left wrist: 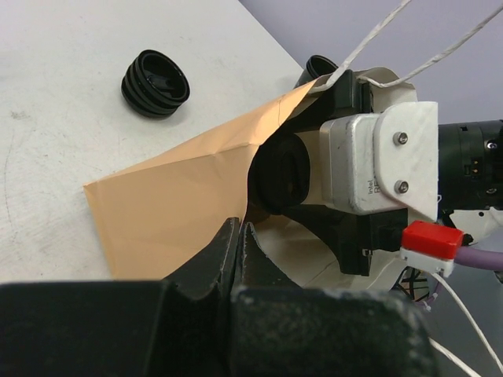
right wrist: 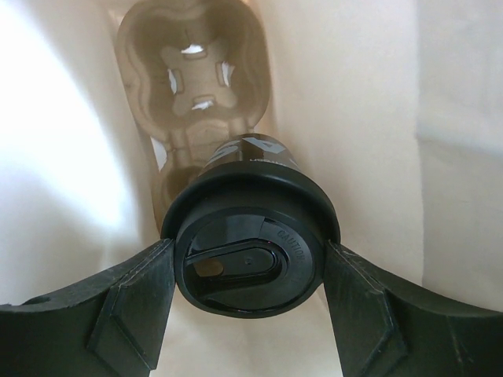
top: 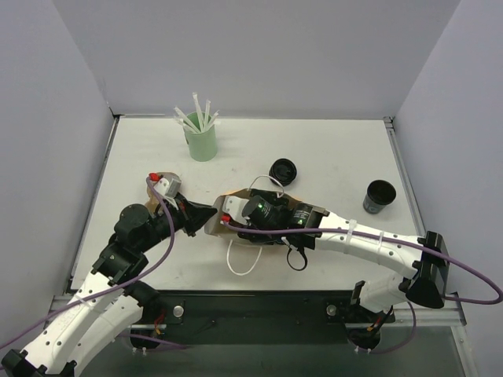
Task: Pack the takeout coffee
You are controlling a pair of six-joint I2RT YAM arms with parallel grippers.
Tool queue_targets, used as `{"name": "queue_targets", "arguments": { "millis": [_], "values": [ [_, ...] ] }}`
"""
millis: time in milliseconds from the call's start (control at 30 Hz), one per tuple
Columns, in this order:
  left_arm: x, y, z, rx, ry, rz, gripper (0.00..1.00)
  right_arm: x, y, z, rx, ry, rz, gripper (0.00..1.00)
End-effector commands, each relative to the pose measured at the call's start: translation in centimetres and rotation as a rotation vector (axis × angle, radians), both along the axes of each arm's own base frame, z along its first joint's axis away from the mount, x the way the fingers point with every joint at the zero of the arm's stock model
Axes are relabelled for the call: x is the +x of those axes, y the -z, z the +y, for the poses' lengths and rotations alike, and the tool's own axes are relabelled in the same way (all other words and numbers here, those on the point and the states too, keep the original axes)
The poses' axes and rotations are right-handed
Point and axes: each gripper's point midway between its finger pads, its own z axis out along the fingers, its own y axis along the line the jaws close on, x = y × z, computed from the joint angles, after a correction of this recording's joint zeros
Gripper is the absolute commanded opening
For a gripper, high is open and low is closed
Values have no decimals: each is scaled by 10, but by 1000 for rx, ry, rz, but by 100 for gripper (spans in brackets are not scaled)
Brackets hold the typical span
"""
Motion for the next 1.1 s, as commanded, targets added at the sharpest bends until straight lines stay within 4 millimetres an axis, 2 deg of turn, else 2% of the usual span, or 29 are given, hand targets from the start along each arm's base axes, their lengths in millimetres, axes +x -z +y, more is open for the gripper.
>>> {"name": "queue_targets", "arguments": {
  "millis": [0,200,500,667,700,733,800,867,933,967,1067],
  "values": [
    [-1,-11,-4,-38,13,-25,0,1,14,-10,-88,-12,30,54],
    [-2,-10,-8,-44,22,-8,0,0,38,-2,-90,-25,74,53],
    [-5,-6,-6,-35,15,11,0,7,51,16,-10,-29,75,53],
    [-5,-5,-3,-18,5,14,0,9,46,18,35,-11,53,53],
    [-4,-5,-2,-9,1,8,2,9,45,17,38,-11,47,53],
    [-4,-6,0,4,-7,13,8,8,45,15,38,-9,43,53],
    [-1,-6,5,39,-35,2,28,6,47,10,19,-12,33,52],
    [-1,-9,11,75,-54,4,38,4,44,7,14,-16,16,52],
    [-1,-3,20,128,-82,18,41,2,43,4,4,-20,1,52],
    [-2,-8,22,137,-88,10,41,2,43,3,4,-19,-1,52],
    [-5,-5,27,173,-89,12,41,-2,43,3,-5,-25,-13,52]
  ]
}}
